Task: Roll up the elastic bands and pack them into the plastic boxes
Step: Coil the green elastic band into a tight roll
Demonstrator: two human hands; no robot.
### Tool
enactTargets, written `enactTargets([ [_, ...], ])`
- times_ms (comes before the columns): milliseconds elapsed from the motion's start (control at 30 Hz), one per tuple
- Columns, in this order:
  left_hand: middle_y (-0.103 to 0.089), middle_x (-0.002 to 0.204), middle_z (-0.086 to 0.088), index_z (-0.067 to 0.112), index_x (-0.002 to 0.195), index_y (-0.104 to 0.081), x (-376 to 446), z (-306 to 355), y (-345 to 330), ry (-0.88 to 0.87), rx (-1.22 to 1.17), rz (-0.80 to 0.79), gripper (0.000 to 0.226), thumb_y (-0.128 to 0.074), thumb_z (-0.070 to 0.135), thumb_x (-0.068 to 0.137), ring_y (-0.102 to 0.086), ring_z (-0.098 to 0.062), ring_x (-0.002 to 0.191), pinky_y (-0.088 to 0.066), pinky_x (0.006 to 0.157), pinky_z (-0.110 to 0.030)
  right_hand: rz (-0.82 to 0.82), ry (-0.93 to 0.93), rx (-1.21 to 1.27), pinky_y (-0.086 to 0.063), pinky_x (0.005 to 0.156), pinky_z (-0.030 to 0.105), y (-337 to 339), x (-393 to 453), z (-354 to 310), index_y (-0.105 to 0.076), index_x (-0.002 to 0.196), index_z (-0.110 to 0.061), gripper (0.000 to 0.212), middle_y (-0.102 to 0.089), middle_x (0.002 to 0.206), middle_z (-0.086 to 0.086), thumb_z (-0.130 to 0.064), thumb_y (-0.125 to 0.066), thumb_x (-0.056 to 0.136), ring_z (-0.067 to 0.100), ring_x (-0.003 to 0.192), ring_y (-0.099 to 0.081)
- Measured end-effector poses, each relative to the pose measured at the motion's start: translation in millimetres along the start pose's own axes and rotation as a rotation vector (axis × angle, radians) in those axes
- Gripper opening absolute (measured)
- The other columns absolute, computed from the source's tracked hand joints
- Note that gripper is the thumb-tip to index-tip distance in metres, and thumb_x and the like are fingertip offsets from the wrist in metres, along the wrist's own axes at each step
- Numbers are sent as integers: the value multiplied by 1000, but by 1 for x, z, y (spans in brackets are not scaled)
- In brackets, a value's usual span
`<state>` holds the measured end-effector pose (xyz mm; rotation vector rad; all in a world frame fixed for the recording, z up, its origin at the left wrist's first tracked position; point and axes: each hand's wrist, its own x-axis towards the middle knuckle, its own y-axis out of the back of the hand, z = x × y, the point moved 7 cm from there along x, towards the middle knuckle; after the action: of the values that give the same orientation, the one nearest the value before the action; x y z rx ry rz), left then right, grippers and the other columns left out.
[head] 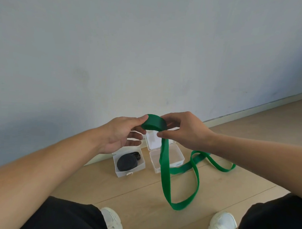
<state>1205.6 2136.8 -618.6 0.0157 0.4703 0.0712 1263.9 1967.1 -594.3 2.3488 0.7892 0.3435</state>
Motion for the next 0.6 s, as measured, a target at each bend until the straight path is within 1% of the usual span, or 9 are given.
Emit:
enactTargets([
  [67,-64,75,-1,13,92,-73,-1,0,-2,13,-55,-22,26,-66,38,93,-56,-14,66,-50,65,-28,13,3,75,-55,94,22,2,-1,-2,-73,116,-25,33,-78,103,-13,-26,-81,84,-1,98,-71],
  [167,-63,72,0,12,94,-73,-2,8,-10,-14,-176,-66,23,-64,34,93,-55,-11,64,-47,65,-26,10,1,202,-54,84,14,1,-4,-6,-72,117,-22,37,-78,103,-12,-24,-83,83,-3,95,-72],
  [233,-62,72,0,12,95,-73,-3,13,-16,-43,-209,-88,23,-66,33,91,-55,-10,63,-45,66,-25,20,9,288,-54,80,11,0,-6,-10,-71,119,-24,40,-79,102,-11,-26,-85,81,-3,95,-73],
  [333,-62,72,1,12,98,-73,-5,21,-23,-66,-250,-129,28,-68,36,84,-55,-9,62,-43,65,-24,85,24,396,-57,86,16,5,-7,-16,-64,129,-28,49,-79,104,-8,-29,-82,83,2,96,-74],
  [400,-63,74,2,13,100,-74,-7,24,-27,-72,-294,-169,29,-67,37,85,-56,-9,63,-43,66,-25,135,52,418,-55,83,12,10,-9,-21,-66,128,-26,45,-79,105,-8,-27,-80,86,0,96,-74],
  [500,-64,82,1,16,98,-76,-9,25,-35,-64,-356,-251,28,-65,40,88,-58,-11,68,-46,68,-27,186,90,393,-48,79,2,17,-12,-27,-69,128,-28,43,-76,107,-18,-26,-80,86,-11,99,-69],
  [533,-64,83,1,16,97,-77,-9,25,-38,-57,-370,-274,29,-66,41,88,-58,-11,69,-48,68,-27,199,91,406,-46,78,1,19,-13,-29,-70,126,-28,43,-76,106,-20,-25,-81,85,-13,100,-67],
  [600,-63,83,0,15,100,-77,-9,22,-43,-25,-400,-331,33,-73,43,84,-58,-12,71,-51,69,-27,221,105,435,-47,78,1,21,-15,-31,-73,119,-29,39,-78,102,-19,-20,-83,82,-13,100,-68],
])
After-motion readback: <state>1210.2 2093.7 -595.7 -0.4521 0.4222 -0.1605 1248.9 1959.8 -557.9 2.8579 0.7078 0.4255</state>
